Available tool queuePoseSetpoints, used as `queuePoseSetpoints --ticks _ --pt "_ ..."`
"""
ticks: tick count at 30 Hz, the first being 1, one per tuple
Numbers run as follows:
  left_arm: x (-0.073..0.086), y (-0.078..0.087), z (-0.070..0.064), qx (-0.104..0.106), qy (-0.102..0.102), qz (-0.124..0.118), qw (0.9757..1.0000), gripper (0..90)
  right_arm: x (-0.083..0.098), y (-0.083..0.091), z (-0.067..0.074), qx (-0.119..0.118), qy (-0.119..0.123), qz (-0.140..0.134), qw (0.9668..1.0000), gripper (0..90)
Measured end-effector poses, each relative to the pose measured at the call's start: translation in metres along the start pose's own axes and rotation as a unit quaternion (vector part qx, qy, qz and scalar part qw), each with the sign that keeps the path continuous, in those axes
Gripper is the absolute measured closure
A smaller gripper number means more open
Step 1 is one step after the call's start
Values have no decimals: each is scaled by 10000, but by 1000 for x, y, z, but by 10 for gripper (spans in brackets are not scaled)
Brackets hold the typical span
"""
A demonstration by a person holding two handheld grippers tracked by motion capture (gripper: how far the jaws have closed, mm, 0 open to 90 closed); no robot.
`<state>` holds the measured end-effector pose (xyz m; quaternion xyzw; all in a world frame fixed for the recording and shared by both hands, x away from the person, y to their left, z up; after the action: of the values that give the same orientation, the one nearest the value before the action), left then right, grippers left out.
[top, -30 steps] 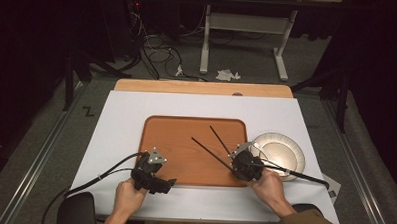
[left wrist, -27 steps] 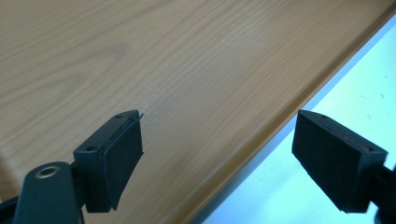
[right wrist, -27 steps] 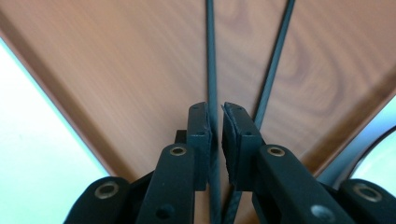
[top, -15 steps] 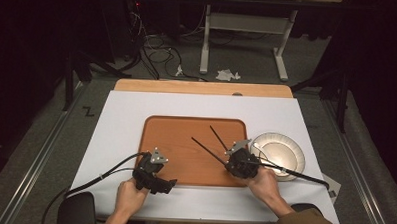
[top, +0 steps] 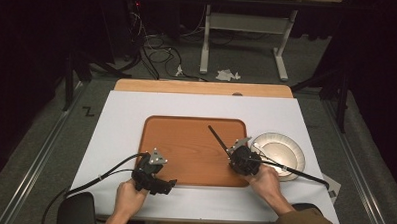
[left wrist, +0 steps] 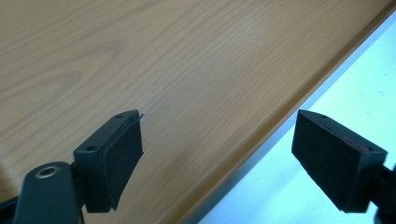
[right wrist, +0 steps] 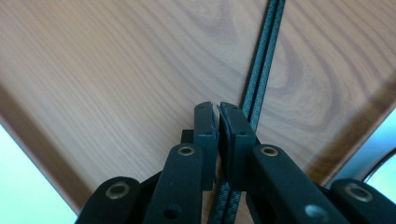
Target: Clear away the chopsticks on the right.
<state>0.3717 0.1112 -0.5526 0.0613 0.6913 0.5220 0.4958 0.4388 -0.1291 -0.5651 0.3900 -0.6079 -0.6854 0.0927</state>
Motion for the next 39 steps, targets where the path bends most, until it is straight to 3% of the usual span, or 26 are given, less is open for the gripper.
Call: queuePoseSetpoints --ticks 5,8,18,22,27,29,33,39 --pt "0 0 0 -26 -28 -13 10000 166 0 0 -4 67 -36 55 10000 860" --pt "-3 4 1 -78 -15 -166 9998 165 0 0 -6 82 -95 83 9999 853" --pt "-2 3 1 -99 -40 -127 9999 165 -2 0 -9 122 -140 90 9998 800" --pt "-2 2 1 -105 -42 -103 9999 165 -6 9 -5 -73 -92 -119 9999 787" --pt "-2 3 1 -97 -46 -111 9999 165 -6 13 -5 -142 -83 -176 9997 774" --pt "-2 3 1 -101 -34 -116 9999 165 -9 16 -3 -315 -43 -268 9991 743" --pt "-3 0 0 1 26 -122 9999 165 -11 21 -5 -340 12 -344 9988 712" --pt "-4 3 0 -10 41 -172 9998 165 -18 34 -6 -641 2 -567 9963 692"
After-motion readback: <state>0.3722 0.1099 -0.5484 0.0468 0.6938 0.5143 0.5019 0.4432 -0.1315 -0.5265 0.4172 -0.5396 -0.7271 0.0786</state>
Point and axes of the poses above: each handheld gripper's, and its own axes: y roughly backward along the jaws, x roughly out of its underside, z roughly to its left, the point moved 9 cm from there along -y, roughly forward along the jaws, and after that the axes turned 10 degrees about -y, right-handed, at the moved point
